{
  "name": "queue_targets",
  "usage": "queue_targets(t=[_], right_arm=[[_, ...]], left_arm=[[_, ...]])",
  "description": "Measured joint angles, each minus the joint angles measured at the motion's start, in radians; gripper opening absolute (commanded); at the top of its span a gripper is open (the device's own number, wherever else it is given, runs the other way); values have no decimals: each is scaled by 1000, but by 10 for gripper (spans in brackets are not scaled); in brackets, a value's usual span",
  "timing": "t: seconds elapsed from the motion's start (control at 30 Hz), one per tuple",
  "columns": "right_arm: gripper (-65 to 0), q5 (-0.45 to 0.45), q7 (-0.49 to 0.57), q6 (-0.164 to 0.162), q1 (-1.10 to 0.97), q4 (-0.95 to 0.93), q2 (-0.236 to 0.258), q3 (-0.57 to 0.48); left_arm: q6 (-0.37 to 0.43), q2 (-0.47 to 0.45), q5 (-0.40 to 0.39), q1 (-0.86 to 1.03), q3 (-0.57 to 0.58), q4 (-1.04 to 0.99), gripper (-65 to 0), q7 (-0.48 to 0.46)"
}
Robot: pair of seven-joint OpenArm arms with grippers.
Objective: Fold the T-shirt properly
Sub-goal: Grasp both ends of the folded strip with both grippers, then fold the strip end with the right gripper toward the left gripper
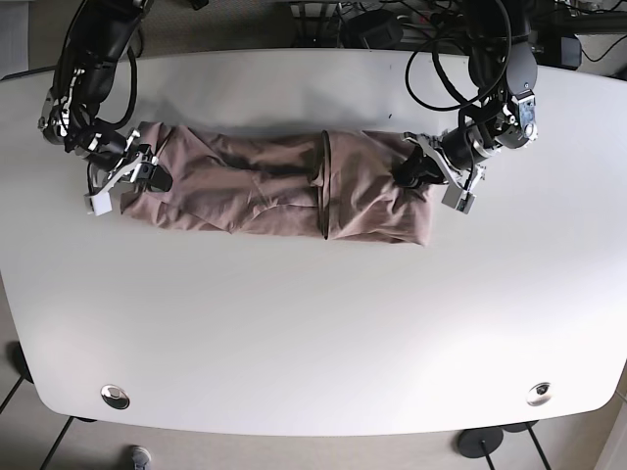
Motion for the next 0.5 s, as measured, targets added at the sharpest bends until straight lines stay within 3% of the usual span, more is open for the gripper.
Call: queue_targets(t=[0.17,0.27,0.3,0.4,0.5], right_arm=[[-623,0,-11,-3,-1,126,-4,-60],[-623,3,-24,-63,-28,288,-10,-130],[-623,3,-30,-68,-27,328,-14,-157],[-623,8,-81,-71,-20,446,-88,-189],[-623,6,-156,-71,-2,514,-206,-212]], left_arm=[[-2,-5,-8,-62,-2,-80,-611,-14],[-3,-8,-13,-55,-2,-83,-608,-22],[-3,-8,-11,-56,-2,-83,-608,-22],[-3,-5,-12,-55,-2,-84,-608,-22],[-3,-4,-12,-55,-2,-84,-608,-23]])
